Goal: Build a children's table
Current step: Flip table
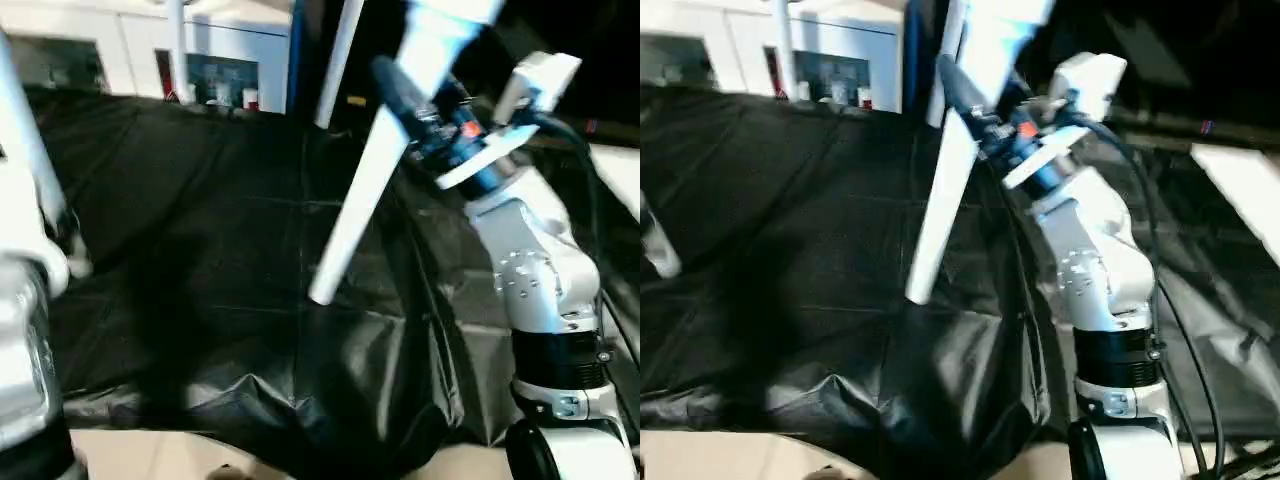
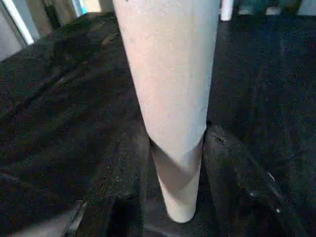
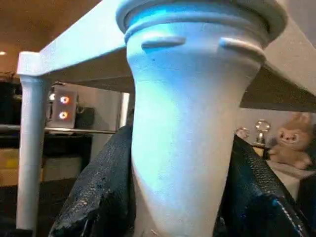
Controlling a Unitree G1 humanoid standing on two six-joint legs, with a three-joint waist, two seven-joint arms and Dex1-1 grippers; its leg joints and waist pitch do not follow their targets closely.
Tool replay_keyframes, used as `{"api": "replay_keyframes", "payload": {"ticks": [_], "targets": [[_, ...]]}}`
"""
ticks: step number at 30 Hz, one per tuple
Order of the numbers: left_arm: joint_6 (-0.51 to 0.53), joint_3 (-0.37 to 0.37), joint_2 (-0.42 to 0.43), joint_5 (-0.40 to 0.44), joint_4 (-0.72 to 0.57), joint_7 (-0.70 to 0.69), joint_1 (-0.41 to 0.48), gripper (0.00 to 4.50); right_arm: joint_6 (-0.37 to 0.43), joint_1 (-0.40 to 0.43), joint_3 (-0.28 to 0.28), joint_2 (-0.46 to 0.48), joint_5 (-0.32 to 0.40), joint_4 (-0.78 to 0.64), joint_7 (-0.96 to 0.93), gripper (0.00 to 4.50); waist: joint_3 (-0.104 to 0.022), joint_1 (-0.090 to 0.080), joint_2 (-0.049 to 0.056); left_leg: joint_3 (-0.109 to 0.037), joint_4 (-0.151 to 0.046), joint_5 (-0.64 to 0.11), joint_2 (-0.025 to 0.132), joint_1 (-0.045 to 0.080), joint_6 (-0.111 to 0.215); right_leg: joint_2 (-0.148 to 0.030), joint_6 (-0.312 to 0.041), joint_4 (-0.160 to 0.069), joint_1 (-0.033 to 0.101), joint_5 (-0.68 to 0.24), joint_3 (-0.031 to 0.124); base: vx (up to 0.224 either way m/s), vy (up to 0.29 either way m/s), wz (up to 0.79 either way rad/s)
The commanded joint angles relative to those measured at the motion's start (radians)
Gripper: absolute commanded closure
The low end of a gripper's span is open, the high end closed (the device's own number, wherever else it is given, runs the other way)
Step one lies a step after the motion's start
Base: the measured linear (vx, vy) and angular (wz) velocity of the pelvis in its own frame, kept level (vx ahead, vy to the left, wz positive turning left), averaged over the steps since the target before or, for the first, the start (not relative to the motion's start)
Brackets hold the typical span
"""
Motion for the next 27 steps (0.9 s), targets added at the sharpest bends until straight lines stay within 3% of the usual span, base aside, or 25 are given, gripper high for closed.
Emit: {"api": "replay_keyframes", "payload": {"ticks": [1, 3, 7, 8, 10, 13, 15, 17, 18, 20, 23, 24, 25, 27], "targets": [[-0.025, -0.016, -0.002, 0.012, -0.022, 0.017, 0.020, 3.00, 0.041, 0.057, 0.029, -0.012, -0.045, 0.025, 0.000, 2.55, -0.034, -0.013, 0.041, -0.043, -0.101, -0.359, 0.085, 0.034, -0.094, -0.090, -0.102, -0.077, 0.001, -0.170, 0.060, 0.000, 0.000, 0.00], [-0.033, -0.013, 0.000, 0.016, -0.027, 0.026, 0.052, 3.00, 0.043, 0.068, 0.047, -0.005, -0.046, 0.011, -0.004, 2.56, -0.034, -0.014, 0.038, -0.042, -0.101, -0.381, 0.083, 0.036, -0.097, -0.093, -0.094, -0.082, -0.001, -0.204, 0.064, 0.000, 0.000, 0.00], [-0.063, -0.007, 0.000, 0.015, -0.031, 0.026, 0.119, 3.00, 0.051, 0.090, 0.079, 0.008, -0.058, -0.009, -0.014, 2.57, -0.038, -0.022, 0.034, -0.042, -0.099, -0.306, 0.082, 0.023, -0.078, -0.095, -0.095, -0.077, 0.011, -0.143, 0.065, 0.000, 0.000, 0.00], [-0.071, -0.009, 0.000, 0.007, -0.028, 0.018, 0.130, 3.00, 0.054, 0.095, 0.085, 0.012, -0.063, -0.011, -0.021, 2.57, -0.037, -0.024, 0.024, -0.040, -0.099, -0.293, 0.081, 0.022, -0.071, -0.094, -0.092, -0.078, 0.011, -0.137, 0.065, 0.000, 0.000, 0.00], [-0.088, -0.020, 0.004, -0.010, -0.019, 0.003, 0.141, 3.00, 0.061, 0.103, 0.093, 0.018, -0.072, -0.016, -0.038, 2.57, -0.038, -0.025, 0.030, -0.039, -0.098, -0.268, 0.080, 0.023, -0.063, -0.093, -0.091, -0.075, 0.011, -0.124, 0.065, 0.000, 0.000, 0.00], [-0.099, -0.036, 0.027, -0.010, -0.013, -0.010, 0.145, 3.00, 0.084, 0.116, 0.104, 0.026, -0.079, -0.028, -0.064, 2.57, -0.038, -0.026, 0.031, -0.039, -0.099, -0.293, 0.079, 0.027, -0.069, -0.091, -0.083, -0.077, 0.008, -0.155, 0.065, 0.000, 0.000, 0.00], [-0.103, -0.051, 0.063, 0.020, -0.019, 0.006, 0.152, 3.00, 0.150, 0.139, 0.127, 0.027, -0.074, -0.048, -0.093, 2.57, -0.036, -0.026, 0.034, -0.041, -0.101, -0.313, 0.078, 0.030, -0.076, -0.087, -0.072, -0.080, 0.005, -0.178, 0.065, 0.000, 0.000, 0.00], [-0.102, -0.042, 0.067, 0.016, -0.029, 0.008, 0.156, 3.00, 0.148, 0.153, 0.143, 0.020, -0.079, -0.050, -0.078, 2.57, -0.032, -0.030, 0.034, -0.043, -0.105, -0.371, 0.079, 0.032, -0.090, -0.088, -0.066, -0.084, 0.000, -0.230, 0.065, 0.000, 0.000, 0.00], [-0.082, -0.043, 0.075, 0.025, -0.041, 0.010, 0.163, 3.00, 0.151, 0.159, 0.145, 0.017, -0.079, -0.049, -0.076, 2.57, -0.030, -0.030, 0.039, -0.045, -0.107, -0.416, 0.078, 0.037, -0.100, -0.090, -0.063, -0.089, -0.003, -0.274, 0.065, 0.000, 0.000, 0.00], [-0.049, -0.038, 0.082, 0.029, -0.070, 0.012, 0.175, 2.44, 0.156, 0.169, 0.144, 0.016, -0.076, -0.042, -0.075, 2.03, -0.032, -0.031, 0.036, -0.048, -0.107, -0.437, 0.079, 0.037, -0.104, -0.092, -0.058, -0.090, -0.003, -0.294, 0.067, 0.000, 0.000, 0.00], [-0.020, -0.029, 0.079, 0.030, -0.101, 0.018, 0.185, 2.27, 0.154, 0.177, 0.138, 0.016, -0.073, -0.031, -0.075, 1.87, -0.030, -0.033, 0.036, -0.048, -0.106, -0.430, 0.078, 0.031, -0.099, -0.093, -0.068, -0.092, -0.001, -0.287, 0.068, 0.000, 0.000, 0.00], [-0.004, -0.026, 0.075, 0.028, -0.127, 0.022, 0.195, 2.11, 0.156, 0.181, 0.133, 0.014, -0.071, -0.028, -0.075, 1.73, -0.038, -0.032, 0.031, -0.048, -0.102, -0.402, 0.077, 0.030, -0.096, -0.095, -0.079, -0.088, 0.005, -0.257, 0.068, 0.000, 0.000, 0.00], [0.003, -0.022, 0.065, 0.025, -0.157, 0.028, 0.208, 1.97, 0.159, 0.186, 0.126, 0.012, -0.068, -0.028, -0.076, 1.59, -0.049, -0.026, 0.030, -0.047, -0.096, -0.309, 0.082, 0.024, -0.084, -0.095, -0.099, -0.073, 0.014, -0.135, 0.067, 0.000, 0.000, 0.00], [0.010, -0.014, 0.034, 0.014, -0.212, 0.040, 0.235, 1.84, 0.164, 0.199, 0.109, 0.007, -0.057, -0.031, -0.077, 1.43, -0.049, -0.024, 0.029, -0.040, -0.090, -0.196, 0.084, 0.019, -0.071, -0.090, -0.121, -0.058, 0.016, 0.022, 0.063, 0.000, 0.000, 0.00]]}}
